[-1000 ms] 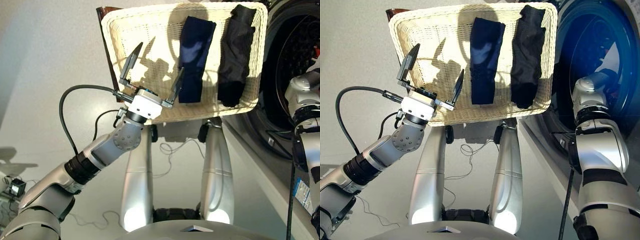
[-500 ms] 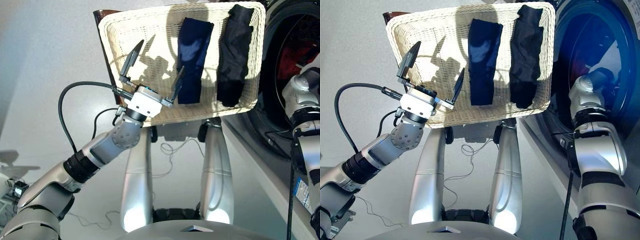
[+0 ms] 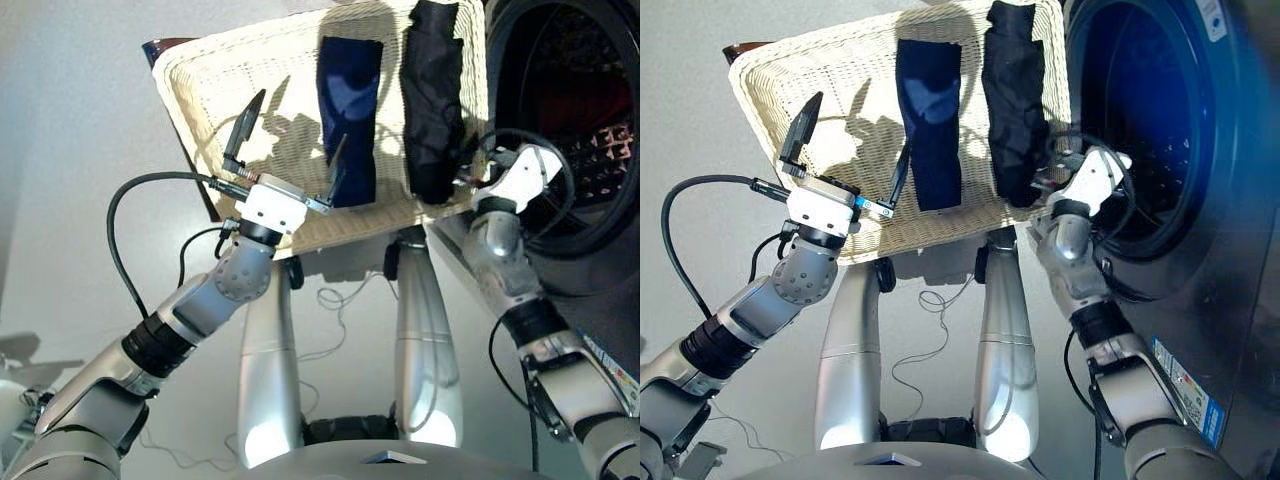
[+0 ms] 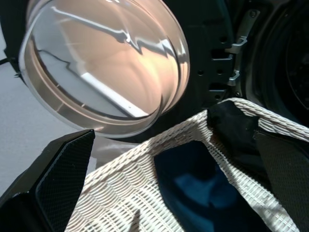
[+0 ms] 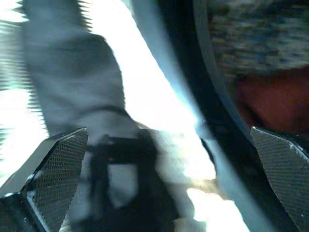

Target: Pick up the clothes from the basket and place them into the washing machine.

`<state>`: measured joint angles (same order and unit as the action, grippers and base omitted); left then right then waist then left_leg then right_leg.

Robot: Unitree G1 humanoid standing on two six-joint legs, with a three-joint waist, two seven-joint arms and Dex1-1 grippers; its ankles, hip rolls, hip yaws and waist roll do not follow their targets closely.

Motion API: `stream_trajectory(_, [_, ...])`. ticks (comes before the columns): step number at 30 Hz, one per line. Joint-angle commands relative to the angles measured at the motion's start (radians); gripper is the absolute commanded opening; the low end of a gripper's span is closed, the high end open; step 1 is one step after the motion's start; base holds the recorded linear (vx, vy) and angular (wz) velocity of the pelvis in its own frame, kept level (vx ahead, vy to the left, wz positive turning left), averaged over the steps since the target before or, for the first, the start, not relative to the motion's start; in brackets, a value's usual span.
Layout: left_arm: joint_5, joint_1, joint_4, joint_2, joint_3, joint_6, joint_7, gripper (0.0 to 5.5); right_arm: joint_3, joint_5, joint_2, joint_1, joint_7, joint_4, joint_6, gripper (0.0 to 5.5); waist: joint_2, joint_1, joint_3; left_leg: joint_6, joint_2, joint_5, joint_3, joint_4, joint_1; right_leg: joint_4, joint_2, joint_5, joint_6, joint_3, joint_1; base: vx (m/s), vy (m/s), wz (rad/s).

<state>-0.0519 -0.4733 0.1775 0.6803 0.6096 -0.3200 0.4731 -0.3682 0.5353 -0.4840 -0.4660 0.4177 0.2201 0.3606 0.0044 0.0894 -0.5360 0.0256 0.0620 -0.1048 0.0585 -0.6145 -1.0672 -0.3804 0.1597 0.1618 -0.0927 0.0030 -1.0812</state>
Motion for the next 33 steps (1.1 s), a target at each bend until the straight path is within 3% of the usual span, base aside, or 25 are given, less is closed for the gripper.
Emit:
stream_trajectory(1, [-0.025,0.073,0.048,0.026,0.006,-0.039,-0.06,5.5,-0.019,-0.058,-0.083,-0.005,-0.072,-0.2,0.083,5.5,-0.003,-0.006,0.016,0.059,0.02,0.08,0.018,0.132,0.068,-0.078,-0.009,-0.14,-0.037,0.017,0.04,0.0,0.0,0.0])
stream_trajectory(3, [-0.054,0.067,-0.004,0.019,0.03,-0.04,-0.093,5.5,-0.032,-0.083,-0.096,-0.019,-0.08,-0.244,0.077,5.5,-0.006,-0.005,0.016,0.059,0.022,0.08,0.017,0.128,0.071,-0.084,-0.01,-0.14,-0.037,0.016,0.042,0.0,0.0,0.0])
stream_trajectory(6, [-0.149,0.056,-0.127,-0.065,0.058,-0.041,-0.12,5.5,-0.063,-0.128,-0.101,-0.068,-0.077,-0.308,0.072,5.5,-0.016,-0.002,0.016,0.06,0.024,0.08,0.015,0.124,0.076,-0.094,-0.012,-0.141,-0.037,0.016,0.043,0.0,0.0,0.0])
stream_trajectory(8, [-0.204,0.045,-0.225,-0.172,0.076,-0.029,-0.116,5.5,-0.081,-0.165,-0.092,-0.116,-0.061,-0.342,0.064,5.5,-0.026,0.001,0.016,0.061,0.026,0.08,0.012,0.116,0.077,-0.11,-0.015,-0.147,-0.034,0.017,0.042,0.0,0.0,0.0])
stream_trajectory(9, [-0.204,0.044,-0.227,-0.173,0.076,-0.03,-0.117,5.5,-0.081,-0.165,-0.093,-0.116,-0.06,-0.342,0.064,5.5,-0.026,0.001,0.016,0.061,0.026,0.08,0.012,0.115,0.077,-0.111,-0.015,-0.147,-0.034,0.017,0.042,0.0,0.0,0.0])
stream_trajectory(10, [-0.232,0.028,-0.312,-0.259,0.101,-0.015,-0.122,5.5,-0.095,-0.208,-0.094,-0.162,-0.039,-0.362,0.05,5.5,-0.035,0.005,0.016,0.064,0.026,0.08,0.008,0.113,0.081,-0.116,-0.016,-0.149,-0.033,0.017,0.045,0.0,0.0,0.0])
stream_trajectory(12, [-0.277,-0.011,-0.414,-0.343,0.121,-0.004,-0.119,5.5,-0.117,-0.224,-0.084,-0.216,-0.029,-0.378,0.041,5.5,-0.045,0.009,0.016,0.066,0.027,0.082,0.005,0.108,0.078,-0.123,-0.019,-0.15,-0.032,0.016,0.044,-0.012,-0.032,0.001])
stream_trajectory(16, [-0.362,-0.104,-0.561,-0.454,0.139,0.007,-0.113,5.5,-0.17,-0.25,-0.046,-0.315,-0.009,-0.384,0.028,5.5,-0.061,0.016,0.016,0.073,0.033,0.09,-0.001,0.112,0.074,-0.133,-0.025,-0.151,-0.028,0.013,0.037,0.0,0.0,0.0])
stream_trajectory(23, [-0.641,-0.217,-0.727,-0.615,0.083,-0.016,-0.071,5.5,-0.286,-0.241,0.049,-0.44,0.002,-0.341,0.0,5.5,-0.077,0.026,0.016,0.085,0.041,0.102,-0.009,0.109,0.054,-0.146,-0.037,-0.153,-0.024,0.011,0.015,-0.003,-0.009,-0.003])
stream_trajectory(33, [-0.794,-0.326,-0.874,-0.697,-0.045,-0.03,0.002,5.5,-0.354,-0.199,0.095,-0.481,-0.019,-0.335,-0.005,5.5,-0.092,0.04,0.016,0.093,0.059,0.093,-0.017,0.067,0.016,-0.195,-0.054,-0.17,-0.017,0.011,-0.027,0.0,0.0,0.0])
